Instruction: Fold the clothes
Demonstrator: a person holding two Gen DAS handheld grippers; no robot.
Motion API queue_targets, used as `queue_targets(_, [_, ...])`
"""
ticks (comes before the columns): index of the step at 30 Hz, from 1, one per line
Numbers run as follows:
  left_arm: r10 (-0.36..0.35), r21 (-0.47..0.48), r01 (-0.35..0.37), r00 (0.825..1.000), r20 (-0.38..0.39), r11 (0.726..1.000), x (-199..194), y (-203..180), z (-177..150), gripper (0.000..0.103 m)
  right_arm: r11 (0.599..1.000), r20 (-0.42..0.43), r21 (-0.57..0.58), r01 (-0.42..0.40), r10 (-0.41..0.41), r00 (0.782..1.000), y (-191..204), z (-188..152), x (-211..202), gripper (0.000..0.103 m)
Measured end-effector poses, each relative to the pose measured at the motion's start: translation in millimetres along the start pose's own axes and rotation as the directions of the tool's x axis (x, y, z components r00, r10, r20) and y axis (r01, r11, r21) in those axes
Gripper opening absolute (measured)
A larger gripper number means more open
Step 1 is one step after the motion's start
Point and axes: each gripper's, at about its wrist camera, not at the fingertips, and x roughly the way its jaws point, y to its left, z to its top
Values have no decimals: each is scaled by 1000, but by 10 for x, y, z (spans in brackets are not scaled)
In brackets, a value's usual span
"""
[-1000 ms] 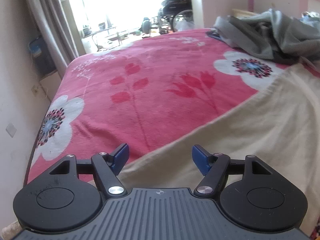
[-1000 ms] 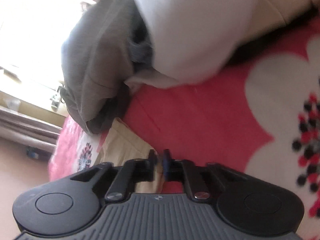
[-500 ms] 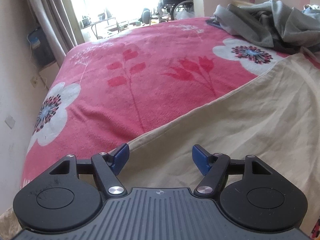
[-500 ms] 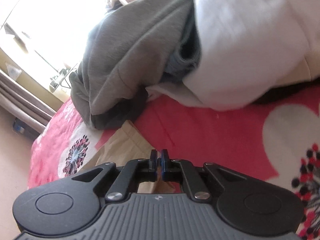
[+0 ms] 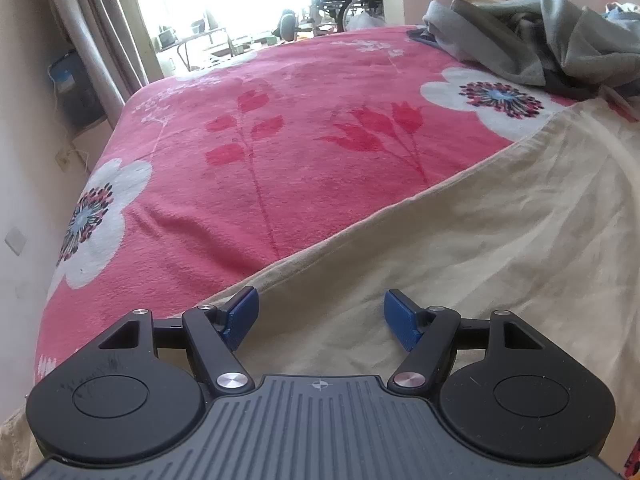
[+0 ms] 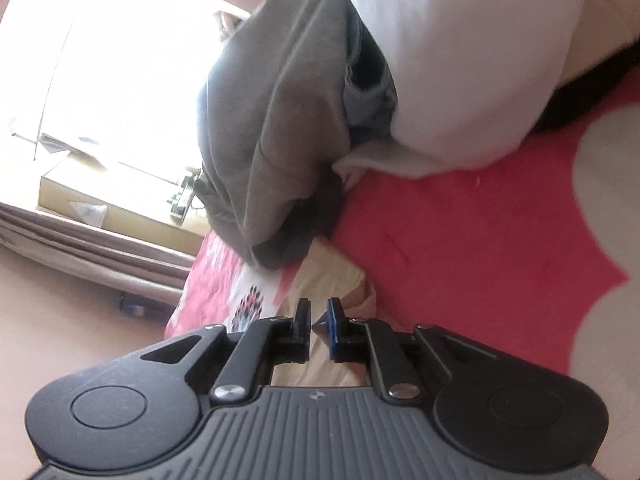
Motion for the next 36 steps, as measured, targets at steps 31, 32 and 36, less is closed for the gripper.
queue_targets(31, [-18, -24, 18, 1000, -2, 1000, -5, 4, -21, 70, 785, 70, -536, 310, -325, 943, 630, -414, 451, 22])
queue_targets(32, [-19, -24, 19, 1000, -3, 1000, -4, 7, -27, 70, 827, 44, -490, 275, -292, 955, 581, -372, 428, 22])
queue_targets(36, [-21, -28, 21, 1000, -6, 999, 3, 19, -39, 70, 905, 48, -339, 256, -256, 966, 379, -210, 272, 22])
